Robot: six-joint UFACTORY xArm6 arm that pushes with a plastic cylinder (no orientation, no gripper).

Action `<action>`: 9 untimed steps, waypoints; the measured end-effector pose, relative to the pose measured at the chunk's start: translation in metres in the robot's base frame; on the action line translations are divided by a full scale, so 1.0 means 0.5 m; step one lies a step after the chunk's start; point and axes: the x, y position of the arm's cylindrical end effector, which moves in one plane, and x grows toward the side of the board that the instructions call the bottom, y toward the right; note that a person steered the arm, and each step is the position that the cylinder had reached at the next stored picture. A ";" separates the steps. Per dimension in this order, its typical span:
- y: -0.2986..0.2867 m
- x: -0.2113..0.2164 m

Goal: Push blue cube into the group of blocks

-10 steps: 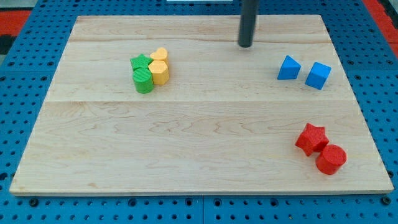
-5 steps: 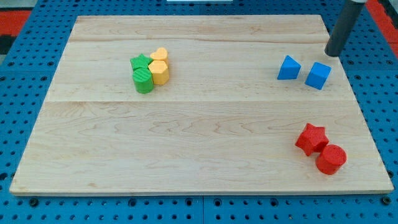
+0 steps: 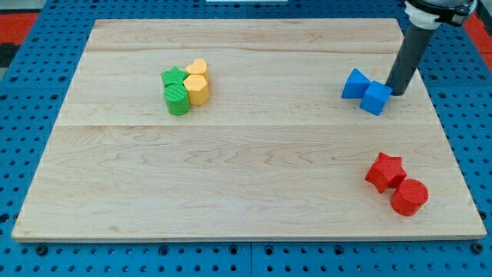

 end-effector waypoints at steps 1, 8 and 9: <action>-0.013 0.002; -0.159 0.124; -0.177 0.110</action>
